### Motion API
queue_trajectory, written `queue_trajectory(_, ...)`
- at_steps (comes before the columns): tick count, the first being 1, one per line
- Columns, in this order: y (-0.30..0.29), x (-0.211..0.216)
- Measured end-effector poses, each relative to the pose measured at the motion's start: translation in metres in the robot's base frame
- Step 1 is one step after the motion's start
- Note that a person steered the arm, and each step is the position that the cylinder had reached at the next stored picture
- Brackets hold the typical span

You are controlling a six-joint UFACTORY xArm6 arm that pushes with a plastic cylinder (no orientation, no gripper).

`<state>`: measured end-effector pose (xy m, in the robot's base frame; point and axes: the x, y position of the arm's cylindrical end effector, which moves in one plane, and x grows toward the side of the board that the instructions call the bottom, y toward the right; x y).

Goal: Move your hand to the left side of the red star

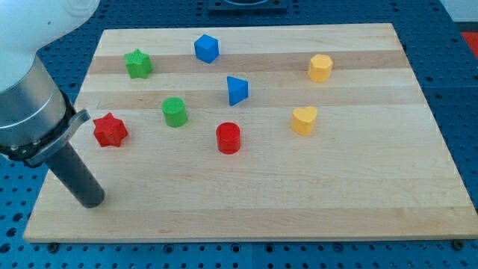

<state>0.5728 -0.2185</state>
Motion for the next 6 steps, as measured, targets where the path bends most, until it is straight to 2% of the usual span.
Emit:
queue_trajectory(2,-0.002,-0.014)
queue_trajectory(5,-0.086,-0.122)
queue_trajectory(6,-0.081,-0.16)
